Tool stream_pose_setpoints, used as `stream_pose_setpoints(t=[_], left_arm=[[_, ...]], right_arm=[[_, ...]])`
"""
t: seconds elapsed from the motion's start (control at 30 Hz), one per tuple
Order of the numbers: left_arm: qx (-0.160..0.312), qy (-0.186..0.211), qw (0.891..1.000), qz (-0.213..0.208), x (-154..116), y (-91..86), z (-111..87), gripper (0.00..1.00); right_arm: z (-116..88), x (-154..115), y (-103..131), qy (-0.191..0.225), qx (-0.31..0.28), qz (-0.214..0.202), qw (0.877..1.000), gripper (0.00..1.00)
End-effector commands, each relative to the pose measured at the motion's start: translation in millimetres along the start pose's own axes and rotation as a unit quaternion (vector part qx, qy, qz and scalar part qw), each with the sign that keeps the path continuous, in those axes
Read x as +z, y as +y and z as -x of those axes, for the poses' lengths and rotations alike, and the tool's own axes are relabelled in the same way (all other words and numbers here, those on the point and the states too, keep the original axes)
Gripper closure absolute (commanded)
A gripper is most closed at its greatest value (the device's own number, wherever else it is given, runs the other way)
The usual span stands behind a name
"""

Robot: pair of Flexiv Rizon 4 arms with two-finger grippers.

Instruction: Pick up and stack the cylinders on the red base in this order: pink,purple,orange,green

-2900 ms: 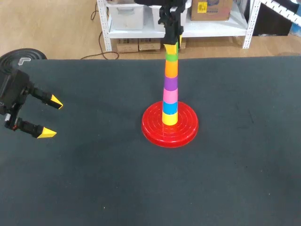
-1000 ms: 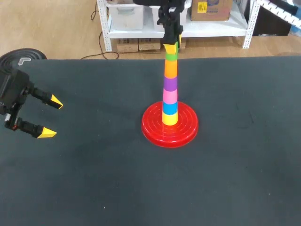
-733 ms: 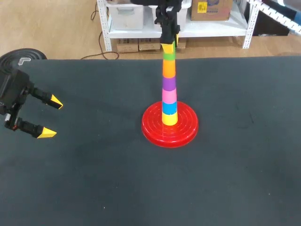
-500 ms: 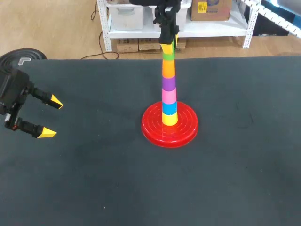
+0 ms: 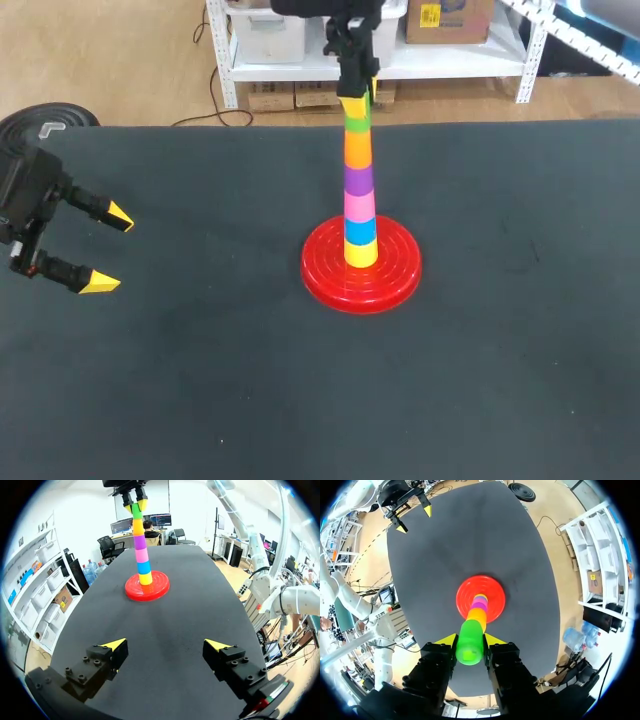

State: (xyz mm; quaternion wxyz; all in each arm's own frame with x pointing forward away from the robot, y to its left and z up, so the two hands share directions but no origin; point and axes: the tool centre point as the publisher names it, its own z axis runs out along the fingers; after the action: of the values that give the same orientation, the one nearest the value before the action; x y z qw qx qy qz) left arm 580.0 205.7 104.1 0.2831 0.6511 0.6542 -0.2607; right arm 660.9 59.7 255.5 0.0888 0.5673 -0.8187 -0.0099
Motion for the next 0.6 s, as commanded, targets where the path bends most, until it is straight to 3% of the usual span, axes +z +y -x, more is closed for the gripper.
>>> stream_pose_setpoints(t=[0.03, 0.6], left_arm=[[0.001, -0.001, 1.000, 0.001, 0, -0.5, -1.2, 0.00], [0.001, -0.001, 1.000, 0.001, 0, -0.5, -1.2, 0.00]], right_arm=[[-3, 12, 1, -0.004, 0.001, -0.003, 1.000, 1.00], [-4, -7, 3, -0.010, -0.004, -0.029, 1.000, 1.00]])
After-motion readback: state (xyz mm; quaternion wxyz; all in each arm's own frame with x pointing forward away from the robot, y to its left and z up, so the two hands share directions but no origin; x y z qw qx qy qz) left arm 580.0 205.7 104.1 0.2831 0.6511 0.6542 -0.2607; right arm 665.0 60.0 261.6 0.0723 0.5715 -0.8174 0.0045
